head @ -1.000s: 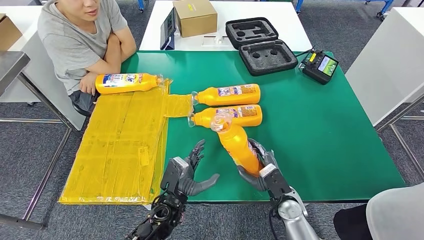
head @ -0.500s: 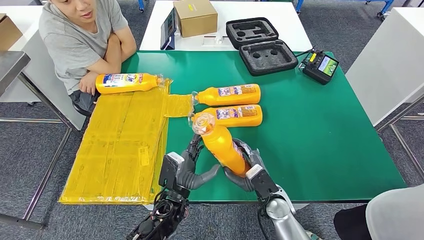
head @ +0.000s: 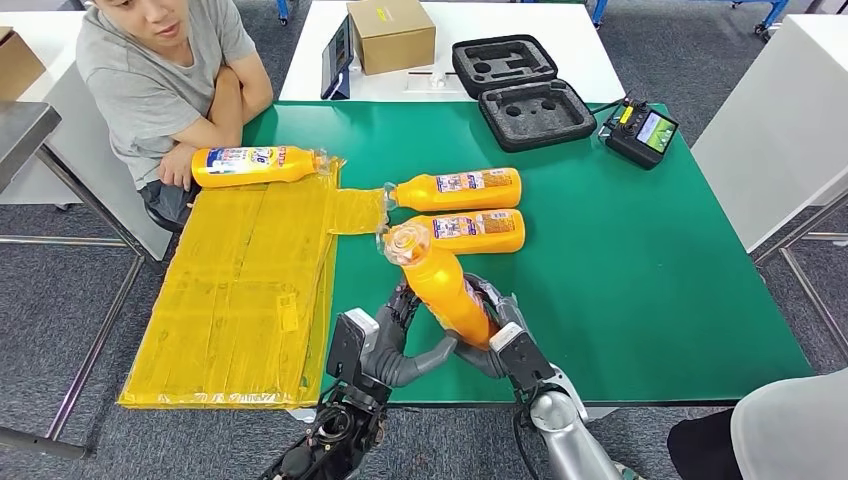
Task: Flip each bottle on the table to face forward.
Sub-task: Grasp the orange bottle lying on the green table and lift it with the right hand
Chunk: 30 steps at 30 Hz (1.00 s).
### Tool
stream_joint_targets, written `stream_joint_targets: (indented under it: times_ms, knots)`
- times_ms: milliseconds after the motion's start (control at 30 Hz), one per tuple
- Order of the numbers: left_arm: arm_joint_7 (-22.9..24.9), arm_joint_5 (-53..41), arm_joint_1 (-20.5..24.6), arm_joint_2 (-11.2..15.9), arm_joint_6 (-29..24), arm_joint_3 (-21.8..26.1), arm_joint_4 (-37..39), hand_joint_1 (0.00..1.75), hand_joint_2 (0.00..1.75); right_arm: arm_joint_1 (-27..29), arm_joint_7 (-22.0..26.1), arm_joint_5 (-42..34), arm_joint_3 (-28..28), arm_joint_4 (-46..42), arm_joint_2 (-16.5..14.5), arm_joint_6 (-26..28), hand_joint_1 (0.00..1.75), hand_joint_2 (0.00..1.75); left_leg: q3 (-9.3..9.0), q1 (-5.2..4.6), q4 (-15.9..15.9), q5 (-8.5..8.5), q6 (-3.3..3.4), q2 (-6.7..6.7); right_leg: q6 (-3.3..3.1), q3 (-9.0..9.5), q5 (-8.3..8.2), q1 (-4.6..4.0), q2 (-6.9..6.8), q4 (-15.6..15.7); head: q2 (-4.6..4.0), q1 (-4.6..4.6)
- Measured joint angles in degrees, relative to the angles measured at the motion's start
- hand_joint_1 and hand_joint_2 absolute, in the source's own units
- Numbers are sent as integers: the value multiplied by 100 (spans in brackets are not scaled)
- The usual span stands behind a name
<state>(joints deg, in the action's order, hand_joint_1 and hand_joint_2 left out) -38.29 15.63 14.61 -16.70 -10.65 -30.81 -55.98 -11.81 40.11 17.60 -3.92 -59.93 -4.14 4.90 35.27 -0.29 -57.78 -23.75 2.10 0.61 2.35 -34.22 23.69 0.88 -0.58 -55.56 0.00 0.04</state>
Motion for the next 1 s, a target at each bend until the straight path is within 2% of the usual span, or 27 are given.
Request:
stream_joint_targets:
  times_ms: [400,700,1000]
  knots:
    - [-114,-100,2,1,-298,-53,-10,0,175,-72,0,44,-97,91,-82,-42,175,175,1,0,0,4,3,-7,0,0,0,0,-7,0,0,0]
    - [-180,-654,45,-38,-1138,-5,-51,0,175,-191,0,-67,-466,216,-138,-33,175,175,1,0,0,6,4,-7,0,0,0,0,-7,0,0,0]
    - [-184,-476,66,-95,-845,111,-60,0,175,-249,0,-162,-690,316,-141,121,175,175,1,-1,0,6,4,-7,0,-1,0,1,-7,0,0,0]
